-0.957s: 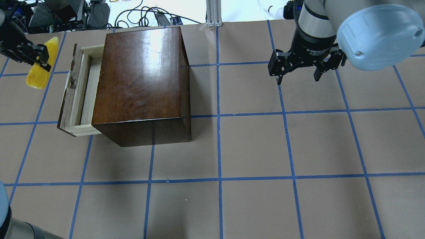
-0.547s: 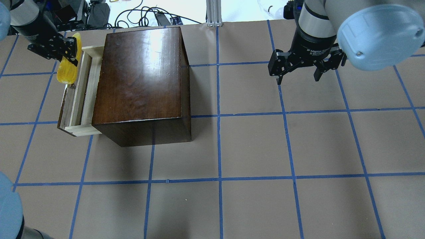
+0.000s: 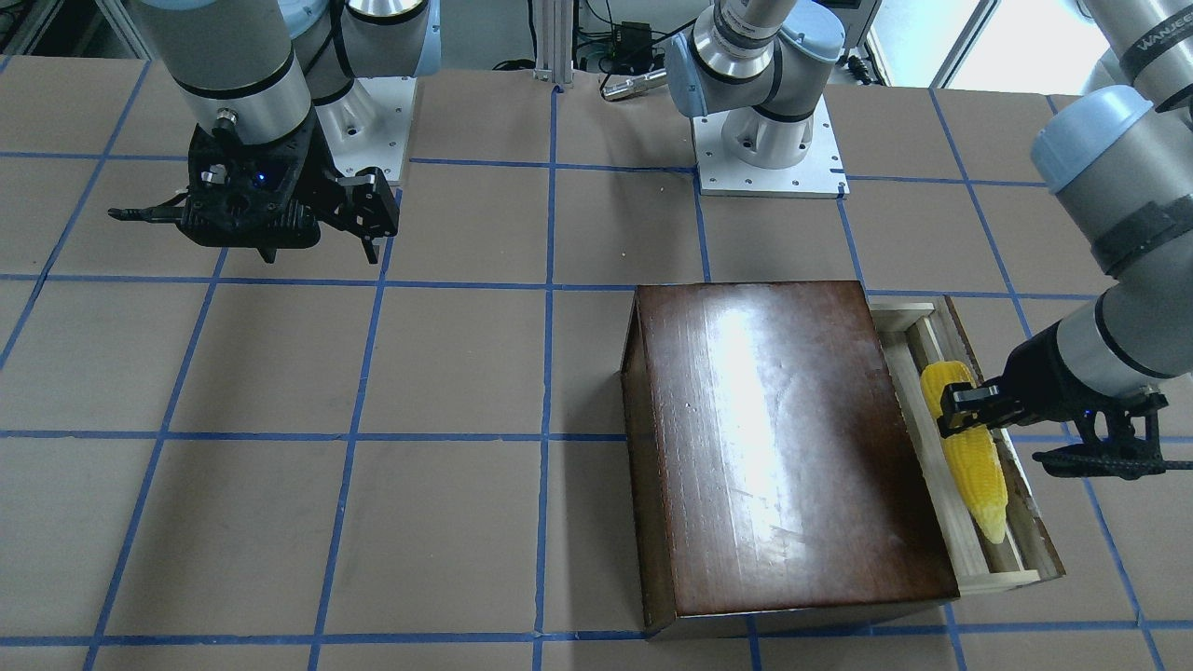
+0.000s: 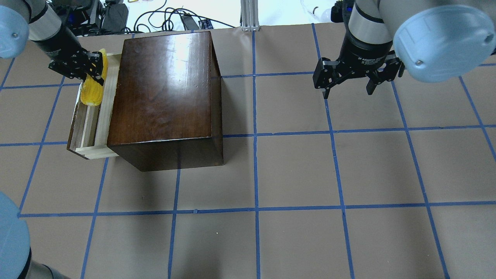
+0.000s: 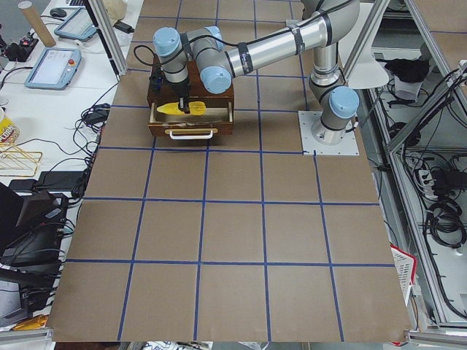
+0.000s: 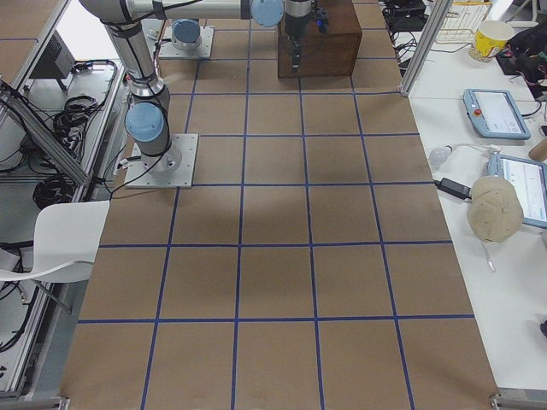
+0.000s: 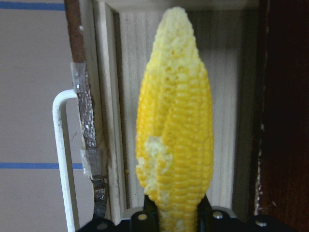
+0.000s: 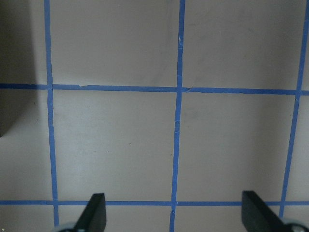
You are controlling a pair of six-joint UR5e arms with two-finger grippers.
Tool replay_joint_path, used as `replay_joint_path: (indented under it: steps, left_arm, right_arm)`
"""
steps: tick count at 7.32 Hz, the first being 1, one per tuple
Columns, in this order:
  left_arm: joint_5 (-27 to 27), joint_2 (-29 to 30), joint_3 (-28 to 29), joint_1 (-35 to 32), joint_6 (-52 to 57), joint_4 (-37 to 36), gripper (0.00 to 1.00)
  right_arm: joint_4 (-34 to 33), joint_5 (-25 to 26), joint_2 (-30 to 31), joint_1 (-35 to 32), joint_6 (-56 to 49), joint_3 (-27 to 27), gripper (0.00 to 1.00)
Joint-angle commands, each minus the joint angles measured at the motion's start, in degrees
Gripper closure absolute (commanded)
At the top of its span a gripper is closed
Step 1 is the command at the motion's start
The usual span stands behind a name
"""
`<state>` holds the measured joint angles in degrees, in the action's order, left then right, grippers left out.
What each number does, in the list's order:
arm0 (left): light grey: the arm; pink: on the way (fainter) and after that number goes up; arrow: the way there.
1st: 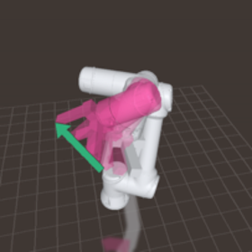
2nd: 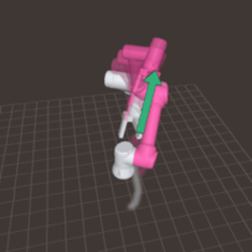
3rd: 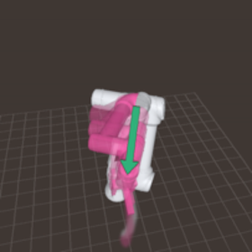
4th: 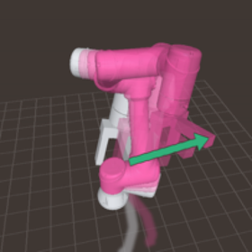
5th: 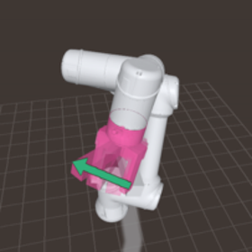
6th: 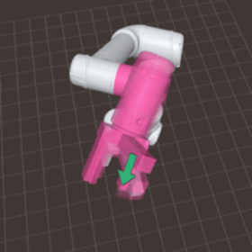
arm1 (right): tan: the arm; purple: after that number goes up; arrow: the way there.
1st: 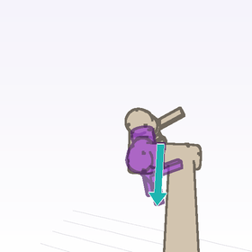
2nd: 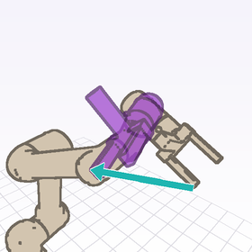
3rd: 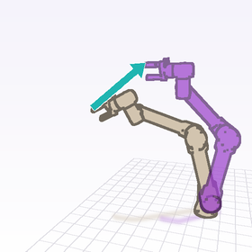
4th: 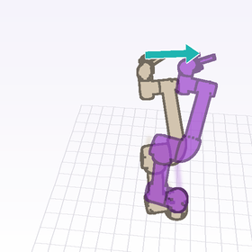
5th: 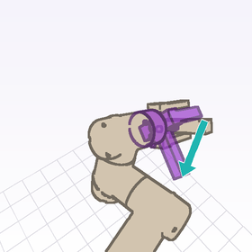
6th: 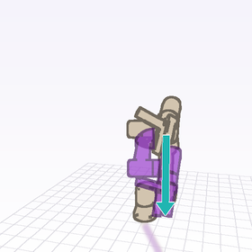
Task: Open drawer and put corn inside
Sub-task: 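Carry the corn over the open drawer and lower it inside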
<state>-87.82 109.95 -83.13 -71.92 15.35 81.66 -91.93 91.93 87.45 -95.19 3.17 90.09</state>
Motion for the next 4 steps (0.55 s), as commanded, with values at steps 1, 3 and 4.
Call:
replay_joint_path:
  steps: [1, 3, 4]
  left_arm:
    - [-0.1, 1.2, -0.5, 0.2, -0.1, 0.1, 1.0]
    - [-0.3, 1.6, -0.5, 0.2, -0.1, -0.1, 0.31]
    - [-0.3, 1.7, -0.5, 0.2, -0.3, -0.1, 0.13]
  right_arm:
    - [0.0, 0.0, 0.0, 0.0, 0.0, 0.0, 0.0]
    - [0.0, 0.0, 0.0, 0.0, 0.0, 0.0, 0.0]
    - [0.0, 0.0, 0.0, 0.0, 0.0, 0.0, 0.0]
